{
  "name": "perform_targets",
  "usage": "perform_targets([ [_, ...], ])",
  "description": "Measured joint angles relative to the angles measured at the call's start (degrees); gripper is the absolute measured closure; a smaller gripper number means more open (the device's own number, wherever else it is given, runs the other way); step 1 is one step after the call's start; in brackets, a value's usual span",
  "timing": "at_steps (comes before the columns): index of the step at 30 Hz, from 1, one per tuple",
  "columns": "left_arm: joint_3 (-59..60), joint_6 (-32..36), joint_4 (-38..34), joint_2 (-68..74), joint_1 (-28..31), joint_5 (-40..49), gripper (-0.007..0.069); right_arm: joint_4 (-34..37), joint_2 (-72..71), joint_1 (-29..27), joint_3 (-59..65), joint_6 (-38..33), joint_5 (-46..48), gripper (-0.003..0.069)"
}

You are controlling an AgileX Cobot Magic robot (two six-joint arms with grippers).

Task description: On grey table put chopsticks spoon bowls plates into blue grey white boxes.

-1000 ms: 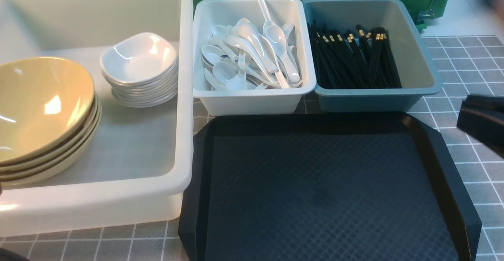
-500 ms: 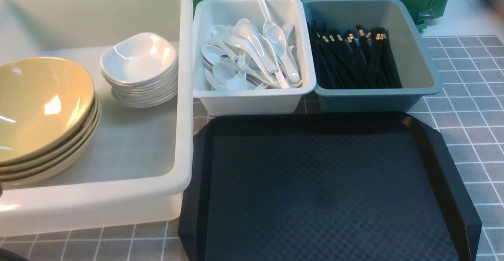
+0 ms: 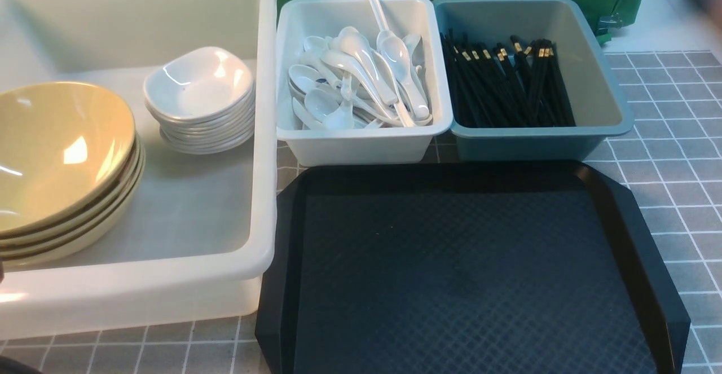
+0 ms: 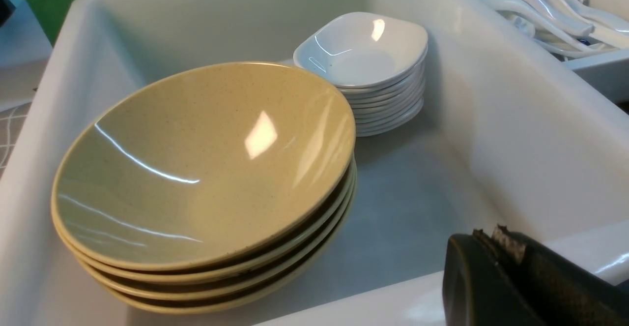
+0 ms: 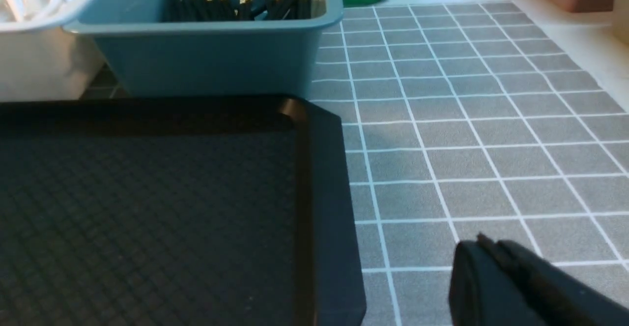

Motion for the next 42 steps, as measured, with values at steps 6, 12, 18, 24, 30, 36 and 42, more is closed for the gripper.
perform_targets([
  [6, 0.0, 0.0, 0.0, 0.0, 0.0, 0.5, 0.0633, 0.0, 0.0, 0.0, 0.0, 0.0, 0.1, 0.0603],
  [12, 0.0, 0.0, 0.0, 0.0, 0.0, 0.5, 0.0633, 0.0, 0.0, -0.1, 0.0, 0.0, 0.1, 0.0598],
  [18, 0.0, 0.0, 0.0, 0.0, 0.0, 0.5, 0.0633, -0.1, 0.0, -0.1, 0.0, 0.0, 0.1, 0.059],
  [24, 0.0, 0.0, 0.0, 0.0, 0.0, 0.5, 0.0633, -0.1, 0.0, -0.1, 0.0, 0.0, 0.1, 0.0581],
  [30, 1.7, -0.2, 1.0, -0.9, -3.9, 0.3, 0.0633, -0.1, 0.0, -0.1, 0.0, 0.0, 0.1, 0.058],
  [36, 8.6, -1.0, 2.1, -4.5, -5.5, -11.6, 0.0633, -0.1, 0.0, -0.1, 0.0, 0.0, 0.1, 0.058],
  [42, 22.9, -4.3, 2.8, -12.2, 0.9, -28.0, 0.0633, -0.1, 0.0, -0.1, 0.0, 0.0, 0.1, 0.0577],
])
